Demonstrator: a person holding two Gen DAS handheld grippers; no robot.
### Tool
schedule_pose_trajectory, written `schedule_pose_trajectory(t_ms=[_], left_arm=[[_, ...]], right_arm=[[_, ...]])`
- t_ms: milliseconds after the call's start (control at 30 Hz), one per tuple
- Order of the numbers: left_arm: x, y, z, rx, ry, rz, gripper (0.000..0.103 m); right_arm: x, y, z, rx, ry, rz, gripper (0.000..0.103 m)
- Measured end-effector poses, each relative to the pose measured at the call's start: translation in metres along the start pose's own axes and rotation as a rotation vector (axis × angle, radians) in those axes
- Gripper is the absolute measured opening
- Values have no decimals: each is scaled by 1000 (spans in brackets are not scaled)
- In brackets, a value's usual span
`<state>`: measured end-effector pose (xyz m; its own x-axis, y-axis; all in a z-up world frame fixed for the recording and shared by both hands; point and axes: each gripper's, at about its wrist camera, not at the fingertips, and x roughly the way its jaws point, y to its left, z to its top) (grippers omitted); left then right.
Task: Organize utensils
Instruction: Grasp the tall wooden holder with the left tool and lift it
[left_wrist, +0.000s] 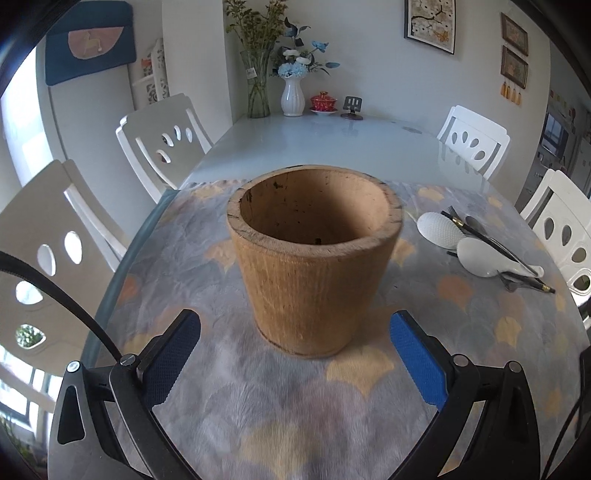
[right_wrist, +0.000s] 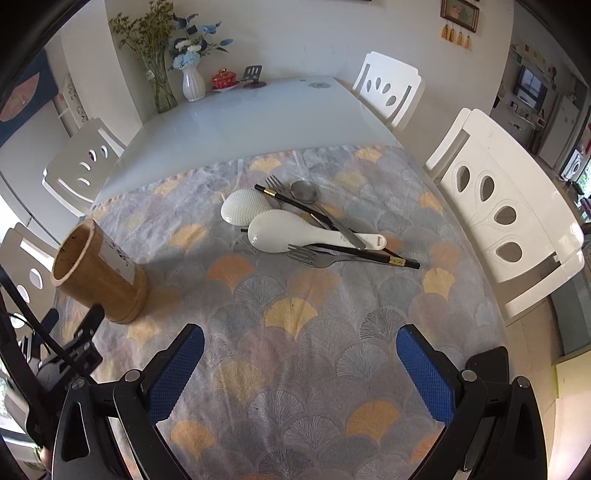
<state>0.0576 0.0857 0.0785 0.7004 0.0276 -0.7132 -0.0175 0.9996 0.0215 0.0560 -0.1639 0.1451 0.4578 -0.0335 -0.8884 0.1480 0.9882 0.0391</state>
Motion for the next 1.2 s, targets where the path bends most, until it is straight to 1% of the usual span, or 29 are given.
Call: schedule_pose_trajectory(t_ms=[133,300,500,533,567,700,800,900,967,1033,1133,1200], left_arm=[[13,1,5,-4,2,-14,102],[27,-4,11,2,-12,-9,103],[44,-17,17,32,-29,35,103],[45,-18,19,39,-41,38,102],[45,-19,19,45,-57,40,98],[44,-22,21,78,-94,38,97],[42,-23,21,96,-98,39,97],[39,-20,23,81,-86,9,96],[32,-21,24,80,-92,0,97],[30,-28,25,108,-93,-2,97],[30,-36,27,120,-91,-29,97],[34,-42,25,140,-80,-34,97]], right_arm=[[12,7,1,-9,26,-12,103],[21,19,5,-43,39,-25,103],[33,31,7,-83,60,-32,103],[35,33,7,-87,63,-34,103],[37,34,7,-91,67,-38,103],[44,33,8,-89,80,-43,103],[48,31,10,-80,88,-44,103],[52,30,11,-72,99,-39,103],[53,30,11,-72,95,-40,103],[53,27,12,-71,88,-43,103],[55,23,14,-59,89,-40,103],[56,21,16,-60,90,-41,103]])
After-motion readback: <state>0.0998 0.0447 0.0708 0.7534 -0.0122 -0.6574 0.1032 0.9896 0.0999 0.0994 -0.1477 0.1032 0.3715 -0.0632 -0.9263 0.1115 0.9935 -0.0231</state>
